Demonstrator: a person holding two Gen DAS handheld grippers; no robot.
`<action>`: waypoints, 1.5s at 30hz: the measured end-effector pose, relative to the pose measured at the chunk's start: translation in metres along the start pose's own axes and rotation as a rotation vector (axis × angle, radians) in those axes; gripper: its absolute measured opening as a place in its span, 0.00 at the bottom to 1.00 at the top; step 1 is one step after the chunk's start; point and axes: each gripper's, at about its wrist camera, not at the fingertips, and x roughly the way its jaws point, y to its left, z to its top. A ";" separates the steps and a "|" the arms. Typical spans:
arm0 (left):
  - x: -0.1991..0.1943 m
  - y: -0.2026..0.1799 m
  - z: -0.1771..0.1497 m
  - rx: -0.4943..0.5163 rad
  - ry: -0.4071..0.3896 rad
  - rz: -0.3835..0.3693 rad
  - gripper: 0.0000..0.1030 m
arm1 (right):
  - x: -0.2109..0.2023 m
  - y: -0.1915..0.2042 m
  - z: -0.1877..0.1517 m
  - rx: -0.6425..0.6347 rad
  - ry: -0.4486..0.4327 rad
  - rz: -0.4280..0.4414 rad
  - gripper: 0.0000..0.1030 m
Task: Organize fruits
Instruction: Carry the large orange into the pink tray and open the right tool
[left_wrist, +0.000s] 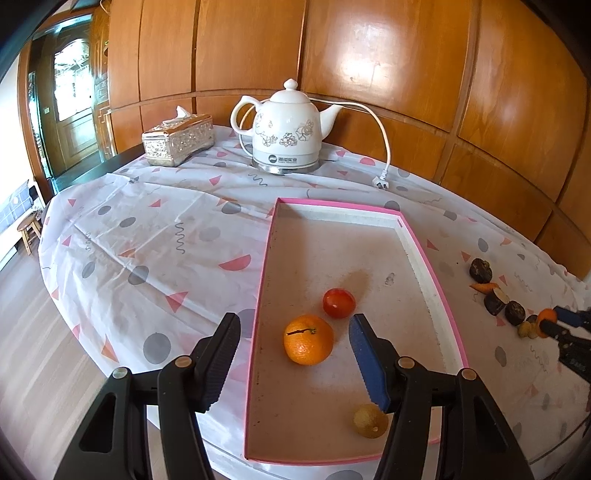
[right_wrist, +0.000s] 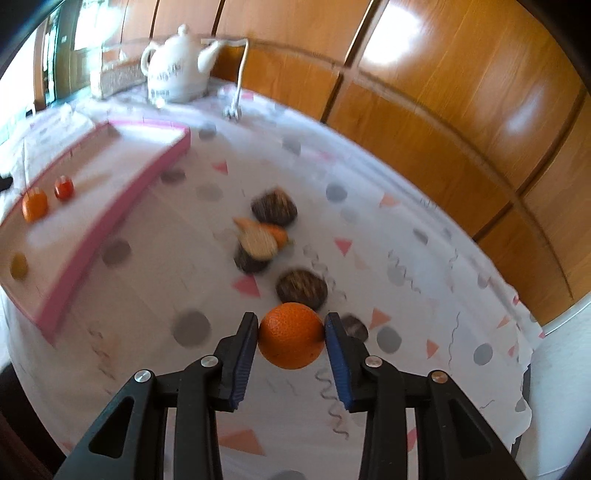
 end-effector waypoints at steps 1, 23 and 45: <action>0.000 0.001 0.000 -0.004 -0.001 0.001 0.60 | -0.005 0.004 0.006 0.014 -0.019 0.007 0.36; -0.006 0.031 0.001 -0.067 -0.020 0.035 0.60 | -0.045 0.111 0.059 -0.015 -0.199 0.138 0.36; -0.005 0.055 0.000 -0.124 -0.021 0.051 0.60 | -0.034 0.160 0.074 -0.103 -0.181 0.192 0.36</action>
